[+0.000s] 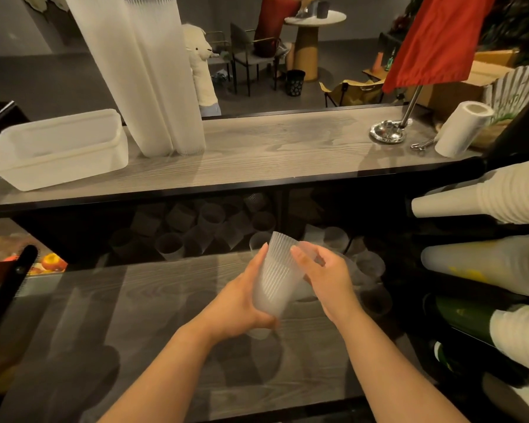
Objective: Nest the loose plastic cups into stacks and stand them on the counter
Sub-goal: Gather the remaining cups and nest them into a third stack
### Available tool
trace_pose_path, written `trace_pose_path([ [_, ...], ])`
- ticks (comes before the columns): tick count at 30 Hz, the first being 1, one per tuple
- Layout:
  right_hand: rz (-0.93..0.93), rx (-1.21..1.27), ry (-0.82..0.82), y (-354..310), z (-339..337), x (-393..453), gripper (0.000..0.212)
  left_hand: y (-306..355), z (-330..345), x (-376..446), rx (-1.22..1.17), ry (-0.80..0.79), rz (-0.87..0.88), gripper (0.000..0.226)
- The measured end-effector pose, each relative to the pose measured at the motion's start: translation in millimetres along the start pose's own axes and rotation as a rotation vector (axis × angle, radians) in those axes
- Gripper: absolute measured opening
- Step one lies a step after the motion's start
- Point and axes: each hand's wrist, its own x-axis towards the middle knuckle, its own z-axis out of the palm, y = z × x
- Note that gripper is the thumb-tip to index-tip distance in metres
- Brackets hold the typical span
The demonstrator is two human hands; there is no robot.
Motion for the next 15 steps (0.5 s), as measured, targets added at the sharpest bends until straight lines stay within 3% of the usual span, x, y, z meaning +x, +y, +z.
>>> trace_pose_path([
  [5,-0.030,-0.164,-0.067,4,1,-2,0.062,2,1,2,0.021,0.014,-0.026,0.131],
  [10,-0.016,-0.325,-0.189,11,-4,-4,0.061,0,2,3,0.054,0.024,-0.033,0.133],
  [15,0.074,-0.273,-0.327,12,-20,-10,0.067,-6,6,2,0.067,-0.001,-0.069,0.132],
])
